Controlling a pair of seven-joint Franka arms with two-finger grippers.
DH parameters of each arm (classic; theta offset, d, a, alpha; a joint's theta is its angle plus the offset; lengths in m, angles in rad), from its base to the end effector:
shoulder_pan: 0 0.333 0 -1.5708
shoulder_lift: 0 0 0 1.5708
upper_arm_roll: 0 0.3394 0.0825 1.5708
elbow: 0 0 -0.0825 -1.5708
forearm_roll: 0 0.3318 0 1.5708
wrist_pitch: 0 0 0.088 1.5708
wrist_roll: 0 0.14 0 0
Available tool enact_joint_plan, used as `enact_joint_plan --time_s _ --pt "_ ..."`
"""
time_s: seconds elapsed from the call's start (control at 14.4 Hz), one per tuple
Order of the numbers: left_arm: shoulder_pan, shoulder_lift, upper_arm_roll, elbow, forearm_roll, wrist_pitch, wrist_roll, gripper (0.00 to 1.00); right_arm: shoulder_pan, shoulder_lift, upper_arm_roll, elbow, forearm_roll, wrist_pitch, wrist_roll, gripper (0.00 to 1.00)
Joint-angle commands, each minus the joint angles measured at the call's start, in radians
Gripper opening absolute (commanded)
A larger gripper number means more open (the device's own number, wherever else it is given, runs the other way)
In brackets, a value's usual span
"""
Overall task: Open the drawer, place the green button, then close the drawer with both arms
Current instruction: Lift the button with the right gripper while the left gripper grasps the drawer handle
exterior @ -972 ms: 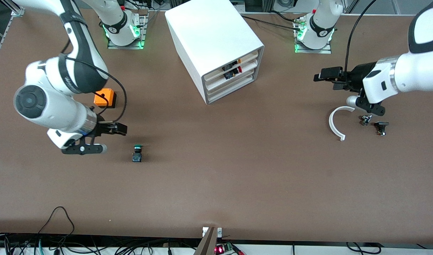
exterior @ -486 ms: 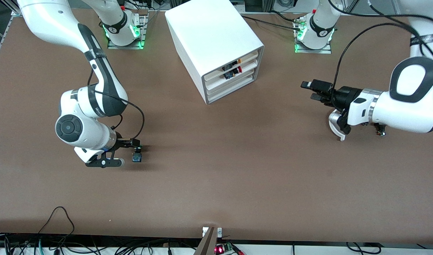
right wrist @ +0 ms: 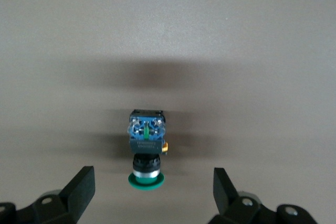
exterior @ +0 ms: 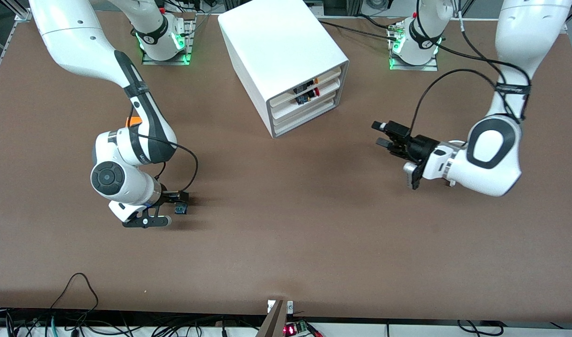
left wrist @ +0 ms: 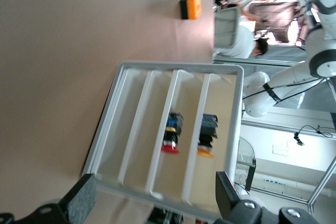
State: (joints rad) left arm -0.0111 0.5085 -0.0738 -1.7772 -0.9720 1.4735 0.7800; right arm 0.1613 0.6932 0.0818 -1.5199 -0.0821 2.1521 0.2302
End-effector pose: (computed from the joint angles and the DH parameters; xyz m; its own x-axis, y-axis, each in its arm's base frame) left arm 0.5324 -0.1631 0.3277 0.8528 -0.5210 -0.0372 -0.1426 -0.3007 0.9430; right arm 0.6585 0.1481 0.2646 0.9977 0.0419 -0.0537 0.0434 -0.9987 0.0266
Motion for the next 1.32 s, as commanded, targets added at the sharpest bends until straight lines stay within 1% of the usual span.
enact_joint_plan --time_s 0.0,0.14,0.21,0.28,0.42,0.49,0.62,0.76,0.83,1.04,1.25 --pt "0.003 -0.036 -0.032 -0.189 -0.127 0.103 0.198 1.00 -0.005 0.032 0.004 0.018 -0.011 0.035 -0.014 1.00" --pt "0.002 -0.031 -0.041 -0.282 -0.233 0.140 0.296 0.98 -0.003 0.051 0.004 0.017 -0.010 0.060 -0.014 1.00" --pt "-0.003 -0.028 -0.056 -0.327 -0.299 0.154 0.332 0.95 0.001 0.060 0.004 0.017 -0.011 0.066 -0.014 1.00" --pt "-0.004 -0.025 -0.076 -0.352 -0.338 0.162 0.346 0.89 0.003 0.069 0.004 0.017 -0.010 0.068 -0.012 1.00" --pt "-0.004 -0.025 -0.099 -0.389 -0.347 0.218 0.347 0.77 0.003 0.092 0.004 0.017 -0.011 0.101 -0.012 1.00" --pt "-0.006 -0.016 -0.116 -0.402 -0.353 0.238 0.346 0.73 0.003 0.109 0.004 0.018 -0.013 0.127 -0.012 1.00" --pt "-0.006 -0.004 -0.158 -0.438 -0.388 0.299 0.370 0.73 0.006 0.129 0.004 0.017 -0.015 0.163 -0.012 1.00" --pt "-0.009 0.011 -0.190 -0.459 -0.421 0.341 0.432 0.71 0.006 0.129 0.004 0.020 -0.015 0.163 -0.011 0.97" --pt "-0.009 0.031 -0.193 -0.465 -0.428 0.343 0.462 0.63 0.007 0.131 0.004 0.023 -0.013 0.158 -0.011 0.90" --pt "-0.010 0.071 -0.218 -0.488 -0.462 0.346 0.518 0.56 0.012 0.129 0.004 0.023 -0.015 0.155 -0.014 0.63" --pt "-0.026 0.082 -0.227 -0.518 -0.482 0.357 0.557 0.51 0.011 0.128 0.003 0.027 -0.013 0.155 -0.017 0.39"
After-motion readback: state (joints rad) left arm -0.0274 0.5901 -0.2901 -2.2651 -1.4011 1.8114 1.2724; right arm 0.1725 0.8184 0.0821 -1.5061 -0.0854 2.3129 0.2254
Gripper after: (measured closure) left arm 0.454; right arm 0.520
